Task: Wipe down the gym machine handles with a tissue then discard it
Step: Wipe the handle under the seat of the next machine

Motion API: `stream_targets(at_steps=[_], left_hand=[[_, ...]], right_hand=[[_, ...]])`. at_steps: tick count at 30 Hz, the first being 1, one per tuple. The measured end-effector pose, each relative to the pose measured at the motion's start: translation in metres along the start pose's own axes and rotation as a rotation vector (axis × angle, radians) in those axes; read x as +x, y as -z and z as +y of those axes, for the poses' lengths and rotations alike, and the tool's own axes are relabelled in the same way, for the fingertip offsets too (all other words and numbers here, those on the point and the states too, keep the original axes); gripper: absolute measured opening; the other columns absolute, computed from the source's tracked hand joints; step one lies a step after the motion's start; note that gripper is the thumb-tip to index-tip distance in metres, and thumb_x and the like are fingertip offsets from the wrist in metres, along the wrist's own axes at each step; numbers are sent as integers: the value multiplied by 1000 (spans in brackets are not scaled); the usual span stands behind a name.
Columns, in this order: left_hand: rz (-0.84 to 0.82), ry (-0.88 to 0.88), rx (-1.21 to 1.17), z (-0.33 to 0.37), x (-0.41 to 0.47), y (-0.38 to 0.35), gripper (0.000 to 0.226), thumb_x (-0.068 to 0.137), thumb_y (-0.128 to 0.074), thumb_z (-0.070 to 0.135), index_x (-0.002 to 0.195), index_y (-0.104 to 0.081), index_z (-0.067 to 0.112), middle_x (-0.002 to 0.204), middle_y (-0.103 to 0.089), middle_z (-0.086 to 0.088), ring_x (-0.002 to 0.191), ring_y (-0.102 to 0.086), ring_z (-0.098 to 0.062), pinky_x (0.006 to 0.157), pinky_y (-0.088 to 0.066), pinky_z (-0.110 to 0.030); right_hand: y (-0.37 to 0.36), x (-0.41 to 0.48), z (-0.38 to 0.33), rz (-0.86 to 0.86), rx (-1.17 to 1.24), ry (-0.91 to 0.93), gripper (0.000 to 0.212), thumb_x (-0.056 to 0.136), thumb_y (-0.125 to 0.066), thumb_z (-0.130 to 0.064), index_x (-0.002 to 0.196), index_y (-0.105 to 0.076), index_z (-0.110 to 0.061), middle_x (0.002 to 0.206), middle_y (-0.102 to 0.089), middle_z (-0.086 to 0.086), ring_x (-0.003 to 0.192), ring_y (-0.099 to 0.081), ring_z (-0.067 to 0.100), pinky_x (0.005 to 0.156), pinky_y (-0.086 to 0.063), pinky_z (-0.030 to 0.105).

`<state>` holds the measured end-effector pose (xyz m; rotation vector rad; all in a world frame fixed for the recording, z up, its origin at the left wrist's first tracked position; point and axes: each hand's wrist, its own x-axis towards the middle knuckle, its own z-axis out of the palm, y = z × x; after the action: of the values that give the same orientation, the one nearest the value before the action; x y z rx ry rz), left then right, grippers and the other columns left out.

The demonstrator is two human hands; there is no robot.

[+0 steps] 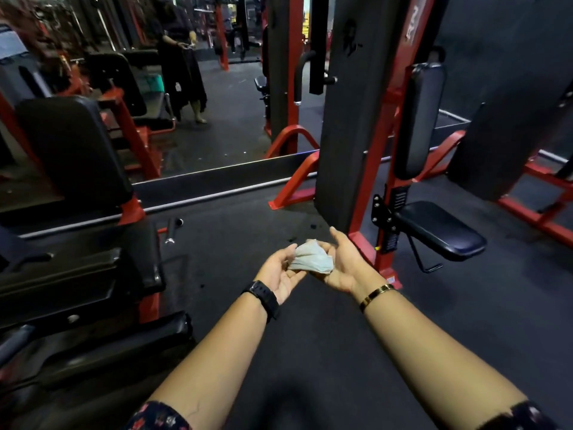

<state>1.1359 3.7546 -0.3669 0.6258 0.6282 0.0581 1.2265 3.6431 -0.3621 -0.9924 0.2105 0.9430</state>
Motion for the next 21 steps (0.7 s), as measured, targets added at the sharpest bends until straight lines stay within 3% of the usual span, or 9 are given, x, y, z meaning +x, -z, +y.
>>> stream_targets(at_steps=[2,4,6,10,15,21], left_hand=[[36,-33,52,0,14,-14,34,98,-41,-4,128,-53,3,103,-66,-15,87,-65,-22,75,-54,-31],[69,-81,54,6,30,-21,37,98,-38,-7,130,-51,3,100,-65,-15,85,-65,-23,70,-54,-31],[108,-114,30,16,48,-26,36,98,-38,-7,130,-52,2,99,-64,-16,84,-64,-23,67,-52,-32],[143,-137,-27,41,86,-29,33,98,-39,-3,127,-54,4,98,-64,-14,85,-64,-22,68,-51,-32],[136,-131,-80,84,141,-29,29,98,-41,1,123,-55,3,102,-64,-14,89,-64,-24,78,-51,-35],[123,-149,-83,155,203,-21,26,98,-41,3,119,-57,4,104,-65,-14,92,-65,-25,83,-50,-38]], right_hand=[[8,10,-15,17,-3,2,58,98,-36,-51,111,-55,2,103,-64,25,89,-64,37,83,-52,44],[16,22,-26,31,-25,-7,60,98,-34,-52,115,-55,1,96,-68,23,82,-67,33,68,-55,37],[19,36,-38,42,-65,-5,59,98,-33,-53,116,-56,-1,89,-71,18,84,-65,30,73,-51,37],[13,71,-62,30,-70,-10,56,97,-33,-52,113,-57,-4,109,-65,18,107,-59,33,96,-41,46],[-15,125,-94,21,-75,-12,54,98,-35,-51,115,-56,-3,109,-63,19,98,-61,33,84,-47,45],[-69,198,-127,0,-115,-29,52,98,-36,-49,116,-56,-5,107,-64,18,98,-62,32,83,-48,45]])
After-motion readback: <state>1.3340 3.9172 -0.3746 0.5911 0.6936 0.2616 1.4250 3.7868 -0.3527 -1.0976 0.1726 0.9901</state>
